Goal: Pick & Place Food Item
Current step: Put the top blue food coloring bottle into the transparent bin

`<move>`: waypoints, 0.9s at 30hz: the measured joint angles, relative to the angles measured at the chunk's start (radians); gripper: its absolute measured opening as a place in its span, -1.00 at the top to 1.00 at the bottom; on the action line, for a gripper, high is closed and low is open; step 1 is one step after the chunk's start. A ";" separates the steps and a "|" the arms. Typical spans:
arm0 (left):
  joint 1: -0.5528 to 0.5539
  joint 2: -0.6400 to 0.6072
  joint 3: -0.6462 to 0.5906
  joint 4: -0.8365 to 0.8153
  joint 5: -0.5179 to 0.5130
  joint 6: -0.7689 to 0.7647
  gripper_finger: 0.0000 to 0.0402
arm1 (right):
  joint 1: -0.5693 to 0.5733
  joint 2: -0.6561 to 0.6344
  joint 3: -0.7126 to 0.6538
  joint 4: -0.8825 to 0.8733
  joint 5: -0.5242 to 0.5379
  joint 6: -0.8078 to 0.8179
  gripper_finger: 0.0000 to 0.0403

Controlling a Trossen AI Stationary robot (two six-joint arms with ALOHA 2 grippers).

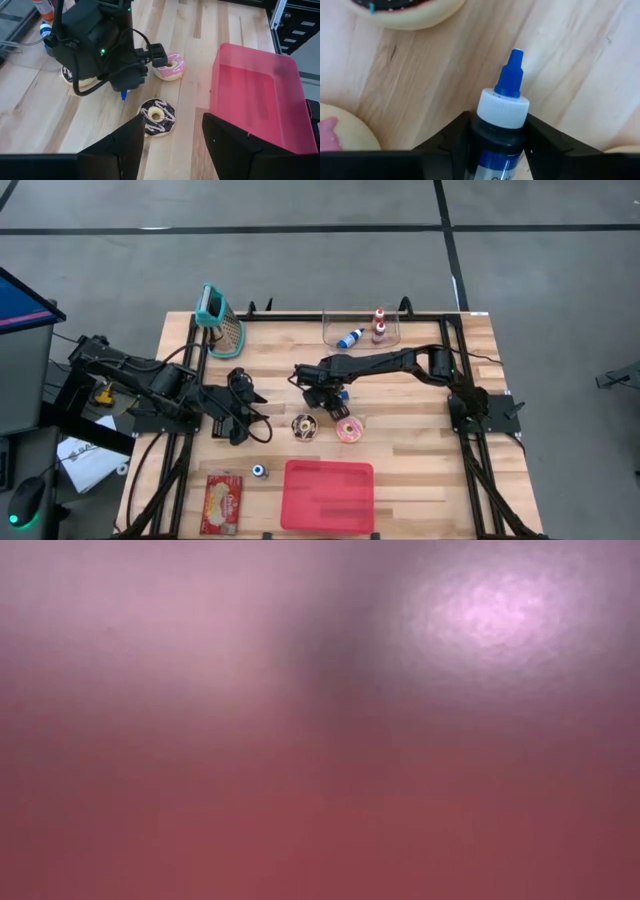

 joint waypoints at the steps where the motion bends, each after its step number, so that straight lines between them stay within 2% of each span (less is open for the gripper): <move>1: 0.000 0.000 0.000 0.000 0.000 0.000 0.03 | 0.000 0.000 0.000 0.000 0.000 0.012 0.29; 8: 0.000 0.000 0.000 0.000 0.000 -0.004 0.03 | 0.003 -0.001 0.067 -0.079 0.001 0.098 0.20; 15: 0.000 0.000 0.000 -0.032 -0.003 -0.010 0.03 | -0.035 -0.010 0.249 -0.242 0.001 0.155 0.26; 22: 0.000 0.000 0.000 -0.056 -0.012 -0.027 0.03 | -0.148 -0.010 0.482 -0.440 0.045 0.211 0.25; 27: 0.000 0.000 0.000 -0.056 -0.031 -0.029 0.03 | -0.273 -0.012 0.593 -0.505 0.074 0.225 0.25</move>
